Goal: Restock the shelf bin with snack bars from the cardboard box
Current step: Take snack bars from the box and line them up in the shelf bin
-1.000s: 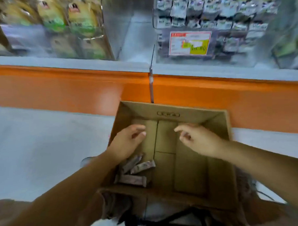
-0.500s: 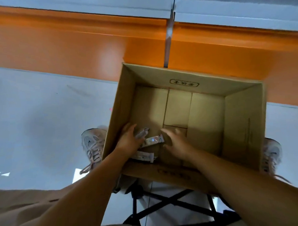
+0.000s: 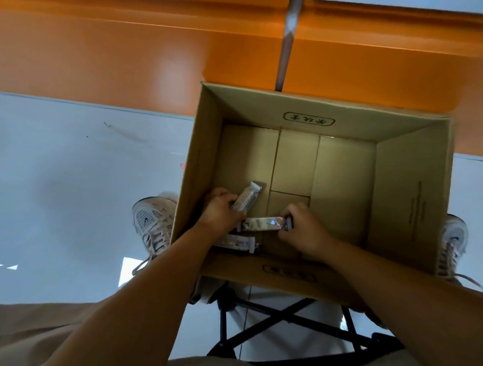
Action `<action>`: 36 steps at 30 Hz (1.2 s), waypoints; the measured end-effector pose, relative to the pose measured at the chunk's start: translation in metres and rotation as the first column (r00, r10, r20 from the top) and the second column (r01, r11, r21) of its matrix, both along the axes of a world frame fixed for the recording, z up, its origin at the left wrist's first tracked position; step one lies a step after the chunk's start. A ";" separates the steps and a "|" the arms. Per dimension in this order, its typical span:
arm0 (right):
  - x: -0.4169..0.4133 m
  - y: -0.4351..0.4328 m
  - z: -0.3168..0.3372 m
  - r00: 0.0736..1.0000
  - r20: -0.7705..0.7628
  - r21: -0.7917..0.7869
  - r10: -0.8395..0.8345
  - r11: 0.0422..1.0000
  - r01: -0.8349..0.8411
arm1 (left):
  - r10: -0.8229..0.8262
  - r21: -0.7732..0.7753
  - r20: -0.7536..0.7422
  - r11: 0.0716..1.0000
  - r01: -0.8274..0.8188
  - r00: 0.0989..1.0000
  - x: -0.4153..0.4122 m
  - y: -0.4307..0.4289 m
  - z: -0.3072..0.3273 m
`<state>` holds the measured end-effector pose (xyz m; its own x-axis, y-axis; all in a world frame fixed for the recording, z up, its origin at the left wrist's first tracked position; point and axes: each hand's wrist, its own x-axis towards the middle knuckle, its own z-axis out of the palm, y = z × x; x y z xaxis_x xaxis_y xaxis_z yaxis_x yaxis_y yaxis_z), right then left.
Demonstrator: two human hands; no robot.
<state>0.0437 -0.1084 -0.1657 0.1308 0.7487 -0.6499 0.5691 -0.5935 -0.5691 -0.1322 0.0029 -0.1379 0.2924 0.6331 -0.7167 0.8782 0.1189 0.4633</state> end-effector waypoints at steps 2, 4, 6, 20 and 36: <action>0.006 -0.003 0.005 0.998 -0.035 -0.035 -0.053 0.998 0.051 | 0.016 0.003 0.024 1.000 -0.016 1.000 -0.002 0.001 0.000; 0.006 -0.002 0.010 0.992 -0.093 -0.075 -0.088 0.994 0.081 | 0.101 -0.027 0.068 0.995 -0.099 0.993 -0.004 0.003 0.006; 0.002 0.003 0.016 0.981 -0.164 -0.095 -0.103 0.991 0.088 | 0.167 -0.060 0.107 0.985 -0.162 0.980 -0.004 0.007 0.015; -0.052 0.024 0.014 0.950 -0.310 -0.231 -0.036 0.972 -0.039 | 0.128 0.078 0.092 0.988 -0.135 0.988 -0.009 0.021 0.054; 0.007 0.007 0.038 0.890 -0.366 -0.195 -0.270 0.958 0.211 | 0.283 -0.234 0.122 0.940 -0.250 0.951 -0.010 0.010 0.045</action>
